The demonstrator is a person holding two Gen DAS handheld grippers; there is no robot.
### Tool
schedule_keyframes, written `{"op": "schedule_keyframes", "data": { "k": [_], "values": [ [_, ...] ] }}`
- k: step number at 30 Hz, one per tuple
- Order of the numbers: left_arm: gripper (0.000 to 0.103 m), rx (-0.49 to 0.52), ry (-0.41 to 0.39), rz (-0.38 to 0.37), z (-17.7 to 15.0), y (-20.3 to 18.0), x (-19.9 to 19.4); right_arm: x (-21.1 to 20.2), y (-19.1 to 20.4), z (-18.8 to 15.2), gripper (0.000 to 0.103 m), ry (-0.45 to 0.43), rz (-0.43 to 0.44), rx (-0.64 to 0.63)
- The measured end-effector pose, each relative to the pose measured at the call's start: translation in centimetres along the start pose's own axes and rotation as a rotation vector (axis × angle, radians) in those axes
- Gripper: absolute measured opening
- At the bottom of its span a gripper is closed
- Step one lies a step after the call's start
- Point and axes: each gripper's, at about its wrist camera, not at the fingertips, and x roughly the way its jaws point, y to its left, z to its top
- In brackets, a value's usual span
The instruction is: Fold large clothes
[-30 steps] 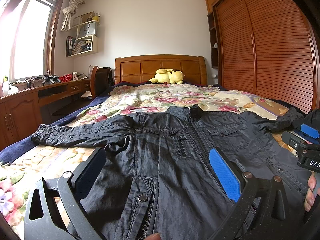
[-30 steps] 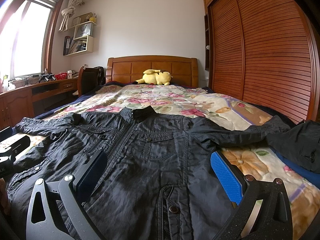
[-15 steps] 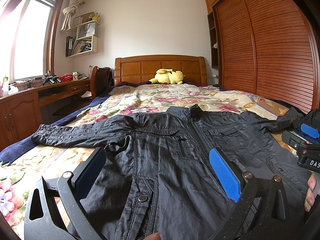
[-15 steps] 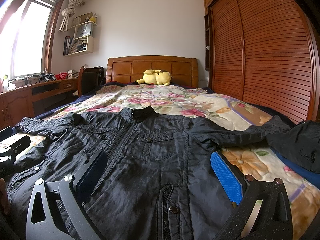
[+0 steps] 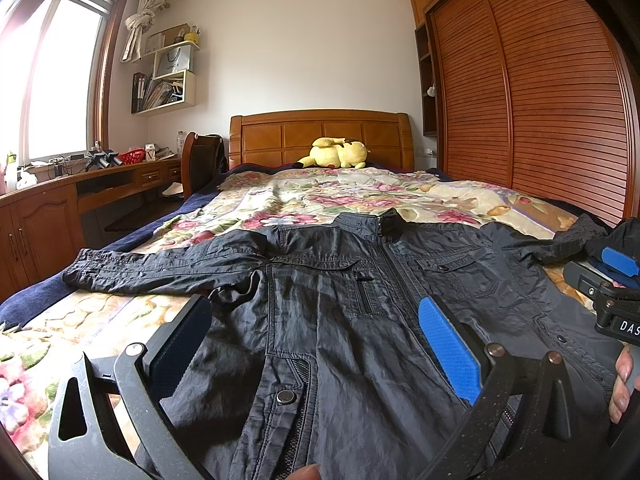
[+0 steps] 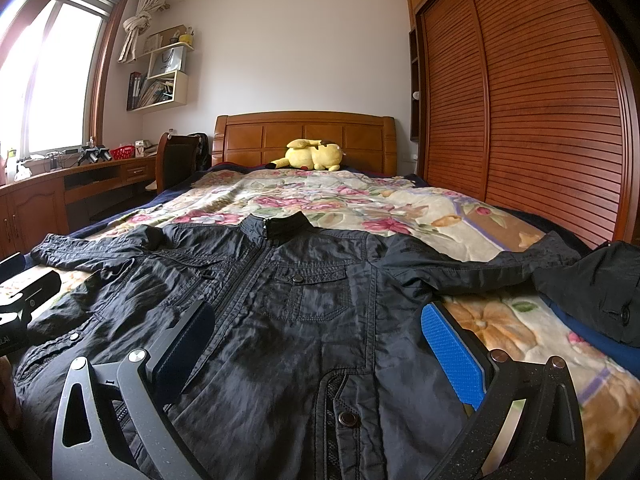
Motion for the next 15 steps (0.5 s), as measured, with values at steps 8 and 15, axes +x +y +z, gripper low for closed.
{"op": "schedule_keyframes", "data": {
  "k": [8,15],
  "values": [
    [0.103,0.001,0.006,-0.01,0.1,0.0,0.0,-0.1,0.0,0.1,0.103,-0.003,-0.002,0.0],
    [0.103,0.043,0.058,-0.021,1.1,-0.2,0.7,0.0,-0.3,0.6,0.103,-0.004,0.026,-0.002]
  ]
}}
